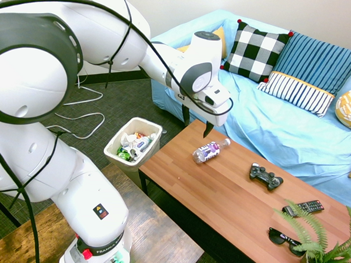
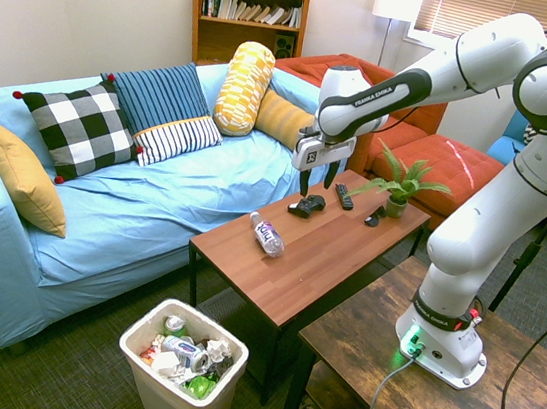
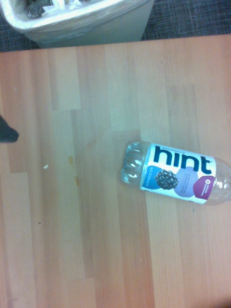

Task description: Throw the bottle in the trash bin

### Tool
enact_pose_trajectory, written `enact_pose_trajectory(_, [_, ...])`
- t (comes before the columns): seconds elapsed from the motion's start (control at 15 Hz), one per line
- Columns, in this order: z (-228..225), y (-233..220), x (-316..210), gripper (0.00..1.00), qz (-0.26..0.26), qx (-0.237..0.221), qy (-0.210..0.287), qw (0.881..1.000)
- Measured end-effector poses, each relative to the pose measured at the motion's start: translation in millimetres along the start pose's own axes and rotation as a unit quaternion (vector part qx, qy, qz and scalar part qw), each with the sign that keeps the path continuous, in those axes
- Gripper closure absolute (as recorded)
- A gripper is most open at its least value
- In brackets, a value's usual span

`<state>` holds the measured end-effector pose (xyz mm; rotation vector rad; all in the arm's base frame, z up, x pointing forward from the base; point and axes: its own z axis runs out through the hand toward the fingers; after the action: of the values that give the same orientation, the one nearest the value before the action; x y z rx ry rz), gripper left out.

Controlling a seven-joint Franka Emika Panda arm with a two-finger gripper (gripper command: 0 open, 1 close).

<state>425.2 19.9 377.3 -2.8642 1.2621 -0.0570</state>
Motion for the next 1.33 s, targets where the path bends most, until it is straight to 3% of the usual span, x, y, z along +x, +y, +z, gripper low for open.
enact_pose_trajectory(0.33, [25.4, -34.9, -4.8, 0.0, 0.028, 0.007, 0.004, 1.0])
enact_pose_trajectory(0.73, [101.7, -81.3, 29.9, 0.0, 0.119, -0.03, 0.016, 0.992])
enact_pose_trajectory(1.33, [232.1, -144.6, 88.9, 0.0, 0.181, -0.066, -0.006, 0.981])
